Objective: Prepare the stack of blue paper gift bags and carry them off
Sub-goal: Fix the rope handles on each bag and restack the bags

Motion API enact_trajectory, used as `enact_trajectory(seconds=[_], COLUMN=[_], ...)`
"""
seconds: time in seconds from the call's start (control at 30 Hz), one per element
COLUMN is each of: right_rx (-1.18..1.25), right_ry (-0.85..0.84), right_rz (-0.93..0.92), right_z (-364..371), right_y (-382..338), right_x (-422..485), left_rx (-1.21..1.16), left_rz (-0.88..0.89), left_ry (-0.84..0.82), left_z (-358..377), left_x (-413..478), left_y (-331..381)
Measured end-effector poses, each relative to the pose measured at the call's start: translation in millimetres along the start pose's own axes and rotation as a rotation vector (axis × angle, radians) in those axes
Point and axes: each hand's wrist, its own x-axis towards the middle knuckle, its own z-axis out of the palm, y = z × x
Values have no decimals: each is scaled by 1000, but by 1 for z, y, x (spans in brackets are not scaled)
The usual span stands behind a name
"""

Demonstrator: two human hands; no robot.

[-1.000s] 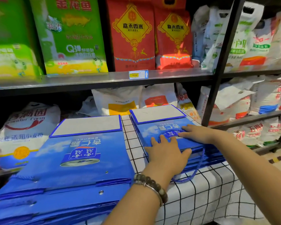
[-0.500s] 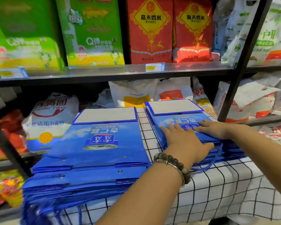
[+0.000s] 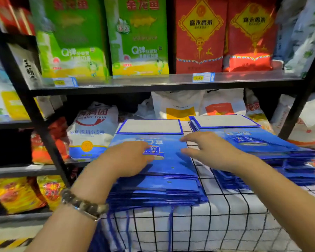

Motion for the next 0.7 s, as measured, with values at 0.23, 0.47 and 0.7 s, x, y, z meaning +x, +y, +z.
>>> enact_trajectory(seconds=[0.23,0.47,0.7], right_rx=[94,108,118], right_ry=[-343,-337,-331], right_rz=[-246,-204,-206], right_z=[48,64,65], right_y=[-77,-79,-80], right_x=[19,27,31], left_rx=[31,28,-500], left_rz=[-52,-4,112], left_ry=[-63,83,209], left_z=[3,5,-1], left_x=[-17,-27,-36], left_y=[-71,-101,-67])
